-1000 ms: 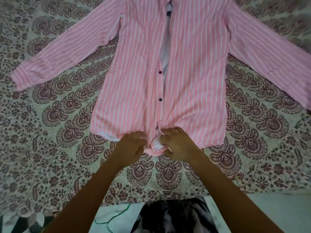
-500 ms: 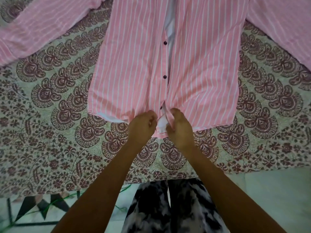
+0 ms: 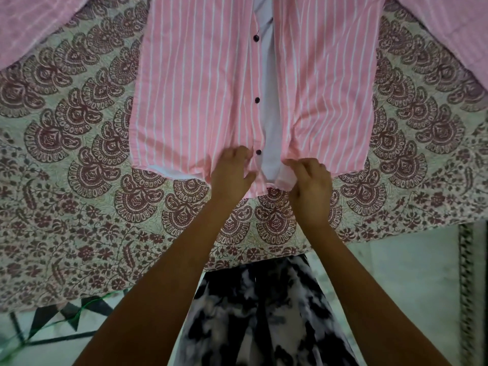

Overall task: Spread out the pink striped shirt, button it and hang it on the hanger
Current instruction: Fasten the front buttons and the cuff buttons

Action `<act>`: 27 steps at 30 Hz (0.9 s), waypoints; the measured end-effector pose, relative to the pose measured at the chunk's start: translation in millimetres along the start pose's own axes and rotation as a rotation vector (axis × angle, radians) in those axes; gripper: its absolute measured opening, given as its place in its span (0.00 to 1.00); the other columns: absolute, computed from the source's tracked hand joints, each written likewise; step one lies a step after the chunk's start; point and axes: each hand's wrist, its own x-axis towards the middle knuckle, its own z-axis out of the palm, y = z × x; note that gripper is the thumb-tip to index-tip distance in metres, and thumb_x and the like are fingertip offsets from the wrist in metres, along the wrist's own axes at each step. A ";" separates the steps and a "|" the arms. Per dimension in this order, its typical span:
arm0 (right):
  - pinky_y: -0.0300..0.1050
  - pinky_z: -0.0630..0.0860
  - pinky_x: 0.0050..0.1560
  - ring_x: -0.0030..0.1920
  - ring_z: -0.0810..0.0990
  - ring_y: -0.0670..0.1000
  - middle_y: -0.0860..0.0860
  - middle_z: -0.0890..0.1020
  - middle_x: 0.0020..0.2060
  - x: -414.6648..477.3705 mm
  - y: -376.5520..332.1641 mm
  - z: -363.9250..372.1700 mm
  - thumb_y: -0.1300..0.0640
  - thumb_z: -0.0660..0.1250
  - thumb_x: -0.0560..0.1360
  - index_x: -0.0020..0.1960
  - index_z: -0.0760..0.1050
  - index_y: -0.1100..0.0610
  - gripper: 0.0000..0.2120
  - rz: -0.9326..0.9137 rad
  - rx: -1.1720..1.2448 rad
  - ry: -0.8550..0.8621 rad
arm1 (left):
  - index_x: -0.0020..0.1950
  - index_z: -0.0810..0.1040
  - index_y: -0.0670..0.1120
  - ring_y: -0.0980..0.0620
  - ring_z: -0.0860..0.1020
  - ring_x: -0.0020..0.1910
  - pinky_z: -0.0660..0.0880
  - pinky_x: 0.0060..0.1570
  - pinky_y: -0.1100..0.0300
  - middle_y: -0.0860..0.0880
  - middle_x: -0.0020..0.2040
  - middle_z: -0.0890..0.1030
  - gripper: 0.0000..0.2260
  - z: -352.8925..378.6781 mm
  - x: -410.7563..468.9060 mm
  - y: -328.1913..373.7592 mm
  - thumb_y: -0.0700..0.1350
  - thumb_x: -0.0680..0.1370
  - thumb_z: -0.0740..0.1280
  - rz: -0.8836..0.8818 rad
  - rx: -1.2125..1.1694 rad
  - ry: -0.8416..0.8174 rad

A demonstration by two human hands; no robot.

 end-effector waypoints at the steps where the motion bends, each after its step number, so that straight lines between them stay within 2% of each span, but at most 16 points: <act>1: 0.43 0.71 0.37 0.39 0.76 0.56 0.57 0.80 0.44 -1.5 -3.8 -1.4 0.67 0.55 0.65 0.57 0.76 0.60 0.22 -0.041 0.032 -0.044 | 0.55 0.72 0.45 0.46 0.74 0.52 0.75 0.45 0.49 0.45 0.52 0.75 0.17 -0.3 -1.7 0.9 0.43 0.70 0.72 0.032 0.016 0.002; 4: 0.41 0.72 0.27 0.32 0.78 0.55 0.55 0.80 0.38 -10.1 -10.0 11.0 0.59 0.57 0.70 0.55 0.76 0.60 0.17 -0.144 -0.019 -0.277 | 0.56 0.73 0.45 0.46 0.74 0.50 0.75 0.42 0.51 0.45 0.50 0.76 0.15 -1.6 -4.9 1.2 0.42 0.71 0.70 0.079 0.006 0.048; 7: 0.40 0.67 0.23 0.27 0.78 0.57 0.55 0.79 0.32 -13.9 -8.6 24.7 0.52 0.52 0.73 0.47 0.78 0.59 0.18 -0.081 -0.067 -0.378 | 0.53 0.73 0.47 0.47 0.75 0.44 0.75 0.40 0.50 0.47 0.45 0.76 0.11 -2.6 -3.0 -3.5 0.41 0.72 0.67 0.078 -0.031 0.057; 9: 0.39 0.62 0.25 0.26 0.77 0.58 0.55 0.78 0.30 -14.7 -8.7 28.2 0.51 0.51 0.73 0.43 0.77 0.60 0.19 -0.006 -0.027 -0.342 | 0.47 0.73 0.47 0.49 0.75 0.39 0.76 0.39 0.49 0.51 0.39 0.76 0.06 -2.8 -1.6 -8.5 0.43 0.72 0.67 0.095 -0.040 0.009; 11: 0.41 0.62 0.26 0.27 0.75 0.59 0.56 0.77 0.31 -14.6 -8.2 27.6 0.51 0.51 0.75 0.41 0.75 0.61 0.18 0.093 0.090 -0.289 | 0.44 0.73 0.46 0.51 0.76 0.35 0.77 0.37 0.52 0.53 0.36 0.76 0.07 -4.4 -5.7 -13.4 0.44 0.71 0.70 0.154 -0.049 -0.067; 14: 0.44 0.70 0.29 0.33 0.77 0.59 0.58 0.79 0.39 -16.4 -5.7 26.0 0.58 0.60 0.74 0.48 0.76 0.62 0.09 0.137 0.170 -0.211 | 0.50 0.75 0.45 0.48 0.78 0.38 0.76 0.37 0.55 0.48 0.40 0.77 0.15 -6.6 -17.4 -22.5 0.50 0.68 0.72 0.433 0.139 -0.160; 16: 0.47 0.74 0.30 0.35 0.78 0.60 0.59 0.78 0.45 -19.3 -5.8 25.7 0.65 0.65 0.71 0.53 0.76 0.62 0.11 0.117 0.210 -0.223 | 0.57 0.75 0.47 0.46 0.77 0.42 0.75 0.40 0.54 0.46 0.43 0.77 0.20 -4.2 -21.1 -27.3 0.52 0.68 0.72 0.516 0.327 -0.170; 18: 0.51 0.77 0.31 0.36 0.78 0.60 0.59 0.76 0.47 -22.6 -8.0 26.5 0.67 0.66 0.70 0.57 0.74 0.61 0.15 0.095 0.238 -0.241 | 0.57 0.77 0.47 0.45 0.78 0.42 0.76 0.41 0.53 0.45 0.43 0.77 0.17 -2.1 -21.0 -26.2 0.46 0.70 0.72 0.493 0.326 -0.139; 20: 0.52 0.77 0.31 0.36 0.78 0.60 0.59 0.75 0.48 -26.1 -11.6 25.9 0.68 0.65 0.71 0.58 0.74 0.61 0.16 0.105 0.258 -0.222 | 0.52 0.80 0.46 0.46 0.79 0.39 0.77 0.37 0.54 0.45 0.41 0.79 0.09 -4.2 -21.5 -24.0 0.41 0.72 0.69 0.482 0.216 -0.097; 24: 0.47 0.76 0.29 0.34 0.77 0.57 0.59 0.77 0.45 -29.7 -19.0 23.1 0.61 0.60 0.74 0.54 0.75 0.63 0.11 0.132 0.296 -0.098 | 0.47 0.81 0.43 0.50 0.77 0.38 0.76 0.34 0.57 0.47 0.43 0.79 0.08 -19.2 -26.8 -28.3 0.44 0.74 0.64 0.459 0.070 -0.041; 27: 0.42 0.72 0.28 0.32 0.76 0.54 0.58 0.77 0.43 -28.8 -25.7 18.1 0.61 0.61 0.75 0.53 0.76 0.62 0.10 0.162 0.287 0.003 | 0.45 0.81 0.43 0.54 0.76 0.40 0.76 0.36 0.59 0.47 0.46 0.79 0.08 -34.2 -36.3 -29.4 0.44 0.72 0.64 0.370 -0.057 0.047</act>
